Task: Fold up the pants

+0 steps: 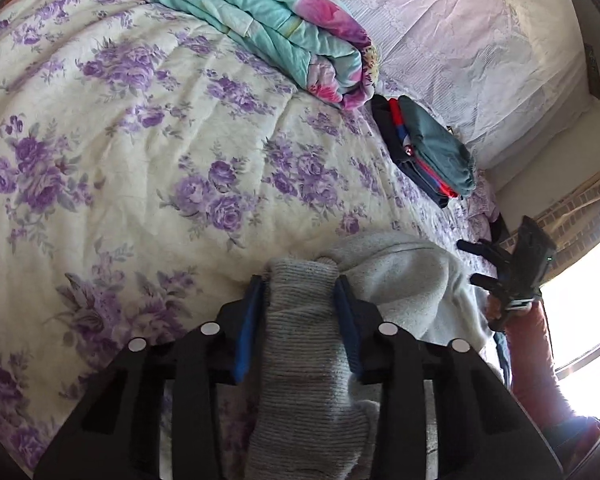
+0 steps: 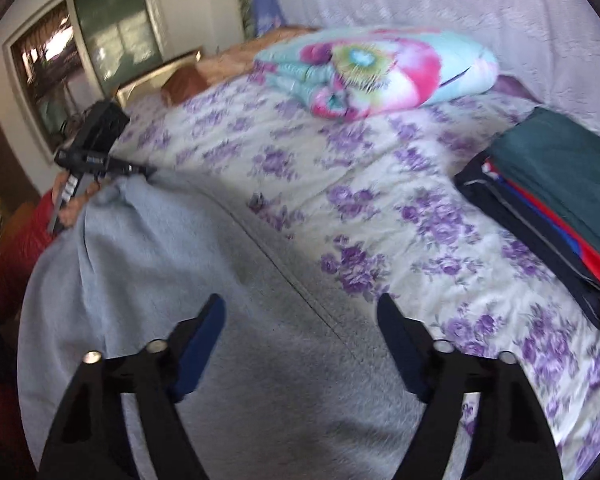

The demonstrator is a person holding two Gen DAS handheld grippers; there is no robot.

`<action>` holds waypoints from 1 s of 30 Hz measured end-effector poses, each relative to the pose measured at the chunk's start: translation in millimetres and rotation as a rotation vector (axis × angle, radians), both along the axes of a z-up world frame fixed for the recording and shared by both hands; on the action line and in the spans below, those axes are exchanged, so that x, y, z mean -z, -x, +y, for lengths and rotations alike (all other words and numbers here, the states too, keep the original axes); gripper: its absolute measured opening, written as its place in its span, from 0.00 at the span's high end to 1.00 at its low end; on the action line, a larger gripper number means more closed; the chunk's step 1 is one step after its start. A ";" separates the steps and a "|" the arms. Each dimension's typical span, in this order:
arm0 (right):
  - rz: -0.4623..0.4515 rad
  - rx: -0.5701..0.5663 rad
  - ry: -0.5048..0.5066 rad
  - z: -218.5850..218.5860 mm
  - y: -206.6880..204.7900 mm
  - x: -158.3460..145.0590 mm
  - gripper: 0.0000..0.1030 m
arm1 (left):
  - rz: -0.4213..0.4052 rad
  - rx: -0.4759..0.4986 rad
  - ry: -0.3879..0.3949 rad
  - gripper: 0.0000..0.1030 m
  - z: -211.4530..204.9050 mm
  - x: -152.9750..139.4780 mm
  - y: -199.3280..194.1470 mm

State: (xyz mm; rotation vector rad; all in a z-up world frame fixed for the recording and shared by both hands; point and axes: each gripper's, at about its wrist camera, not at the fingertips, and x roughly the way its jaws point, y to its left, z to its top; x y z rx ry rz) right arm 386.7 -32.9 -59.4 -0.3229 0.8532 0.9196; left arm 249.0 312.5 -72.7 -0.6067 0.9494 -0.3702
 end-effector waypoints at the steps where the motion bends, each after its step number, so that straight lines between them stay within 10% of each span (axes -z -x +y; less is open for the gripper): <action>1: 0.008 -0.007 0.012 1.4 -2.8 3.0 0.34 | -0.002 0.001 0.000 0.66 0.6 -0.3 0.0; 11: 0.077 -0.027 0.063 4.2 -26.2 36.9 0.34 | 0.001 0.017 0.060 0.58 6.0 1.9 0.9; 19: 0.079 0.059 0.051 4.9 -8.7 22.7 0.79 | -0.050 0.008 -0.009 0.68 -2.4 -13.2 1.3; 30: 0.007 0.139 -0.024 -2.6 32.5 -27.9 0.86 | -0.087 -0.018 0.002 0.84 1.9 -33.8 10.5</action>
